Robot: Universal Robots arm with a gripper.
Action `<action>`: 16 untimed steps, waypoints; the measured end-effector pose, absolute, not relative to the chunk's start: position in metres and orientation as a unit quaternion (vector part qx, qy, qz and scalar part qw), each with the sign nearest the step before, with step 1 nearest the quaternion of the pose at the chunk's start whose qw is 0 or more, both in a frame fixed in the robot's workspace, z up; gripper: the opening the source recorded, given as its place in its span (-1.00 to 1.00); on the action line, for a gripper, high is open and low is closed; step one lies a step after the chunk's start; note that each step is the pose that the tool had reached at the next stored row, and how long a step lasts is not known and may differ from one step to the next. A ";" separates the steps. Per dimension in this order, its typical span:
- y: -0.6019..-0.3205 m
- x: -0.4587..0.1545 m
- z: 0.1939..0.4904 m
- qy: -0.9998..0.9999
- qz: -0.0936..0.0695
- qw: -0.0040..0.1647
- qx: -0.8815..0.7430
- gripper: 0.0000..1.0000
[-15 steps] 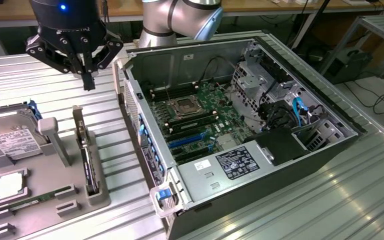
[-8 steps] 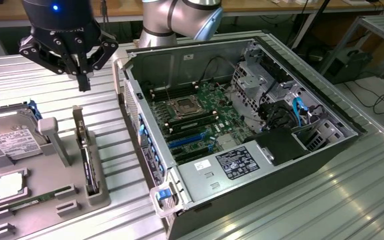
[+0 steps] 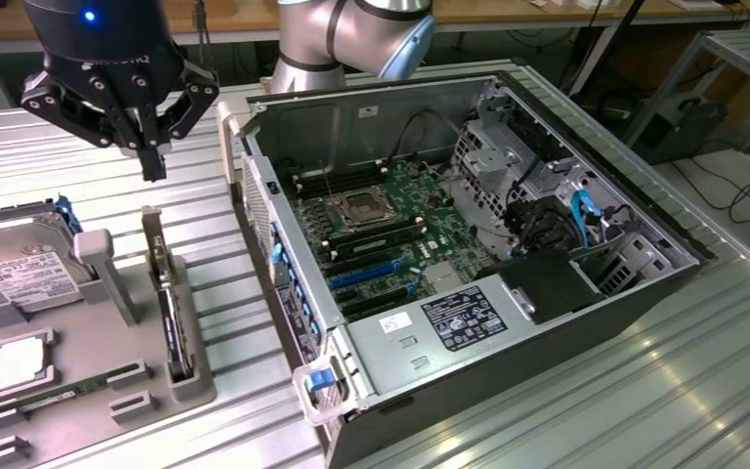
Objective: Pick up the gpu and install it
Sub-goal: 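Reach for the gpu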
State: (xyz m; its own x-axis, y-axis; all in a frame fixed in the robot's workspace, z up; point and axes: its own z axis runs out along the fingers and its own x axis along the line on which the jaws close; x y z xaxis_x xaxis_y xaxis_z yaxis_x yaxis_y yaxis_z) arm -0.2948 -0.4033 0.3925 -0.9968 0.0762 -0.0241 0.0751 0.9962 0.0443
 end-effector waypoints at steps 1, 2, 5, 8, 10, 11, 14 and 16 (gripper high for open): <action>-0.403 -0.296 0.392 0.999 0.022 0.013 0.038 -0.79; -0.404 -0.297 0.392 0.999 0.022 0.013 0.038 -0.79; -0.407 -0.301 0.392 0.999 0.022 0.013 0.038 -0.79; -0.411 -0.306 0.392 0.999 0.022 0.013 0.038 -0.79; -0.415 -0.310 0.392 0.999 0.022 0.013 0.038 -0.79; -0.416 -0.312 0.392 0.999 0.022 0.013 0.038 -0.79; -0.422 -0.317 0.392 0.999 0.022 0.013 0.037 -0.79; -0.425 -0.321 0.392 0.999 0.022 0.013 0.037 -0.79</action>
State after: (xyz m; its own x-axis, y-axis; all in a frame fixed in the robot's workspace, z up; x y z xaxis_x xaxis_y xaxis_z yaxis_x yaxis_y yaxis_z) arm -0.3208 -0.4254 0.3921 -0.9969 0.0748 -0.0241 0.0737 0.9963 0.0443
